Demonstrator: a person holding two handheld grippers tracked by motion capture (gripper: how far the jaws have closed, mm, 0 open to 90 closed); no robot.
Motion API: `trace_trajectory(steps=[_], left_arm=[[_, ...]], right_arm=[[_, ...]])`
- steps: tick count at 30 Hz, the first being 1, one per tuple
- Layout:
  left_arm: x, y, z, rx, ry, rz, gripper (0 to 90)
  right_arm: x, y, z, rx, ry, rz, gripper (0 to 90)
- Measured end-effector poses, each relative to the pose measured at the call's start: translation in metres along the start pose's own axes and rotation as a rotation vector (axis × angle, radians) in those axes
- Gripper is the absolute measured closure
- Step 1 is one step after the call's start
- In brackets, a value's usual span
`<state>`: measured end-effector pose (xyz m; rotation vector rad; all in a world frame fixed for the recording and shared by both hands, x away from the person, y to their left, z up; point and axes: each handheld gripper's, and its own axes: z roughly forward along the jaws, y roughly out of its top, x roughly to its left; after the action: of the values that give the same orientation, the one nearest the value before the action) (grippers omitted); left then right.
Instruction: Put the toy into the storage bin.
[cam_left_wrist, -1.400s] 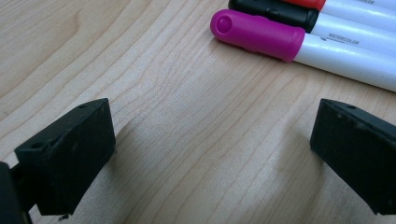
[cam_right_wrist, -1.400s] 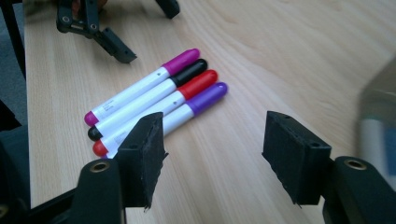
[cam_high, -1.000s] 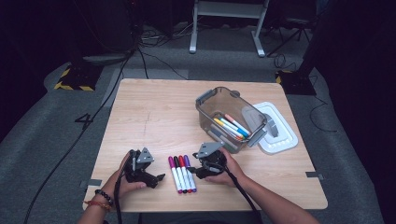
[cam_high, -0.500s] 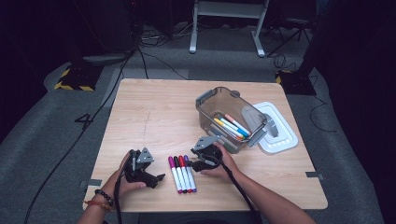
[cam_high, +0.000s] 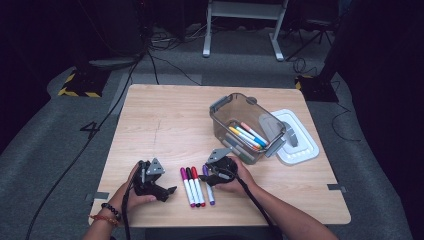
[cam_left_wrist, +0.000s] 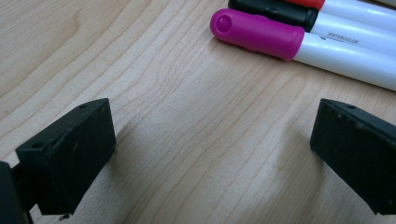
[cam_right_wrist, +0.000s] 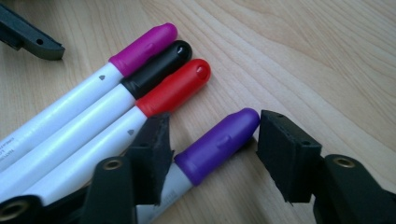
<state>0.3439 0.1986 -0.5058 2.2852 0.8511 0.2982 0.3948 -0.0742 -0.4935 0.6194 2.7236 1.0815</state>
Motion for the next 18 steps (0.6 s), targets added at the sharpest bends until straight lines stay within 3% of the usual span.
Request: trace_trajectory(steps=[10, 18], left_arm=[[0.0, 0.0, 0.0, -0.001, 0.002, -0.004, 0.4], [0.0, 0.0, 0.0, -0.001, 0.003, -0.005, 0.4]], right_arm=[[-0.009, -0.012, -0.014, 0.003, -0.049, 0.029, 73.7], [-0.014, -0.018, -0.024, 0.009, -0.058, 0.015, 74.6]])
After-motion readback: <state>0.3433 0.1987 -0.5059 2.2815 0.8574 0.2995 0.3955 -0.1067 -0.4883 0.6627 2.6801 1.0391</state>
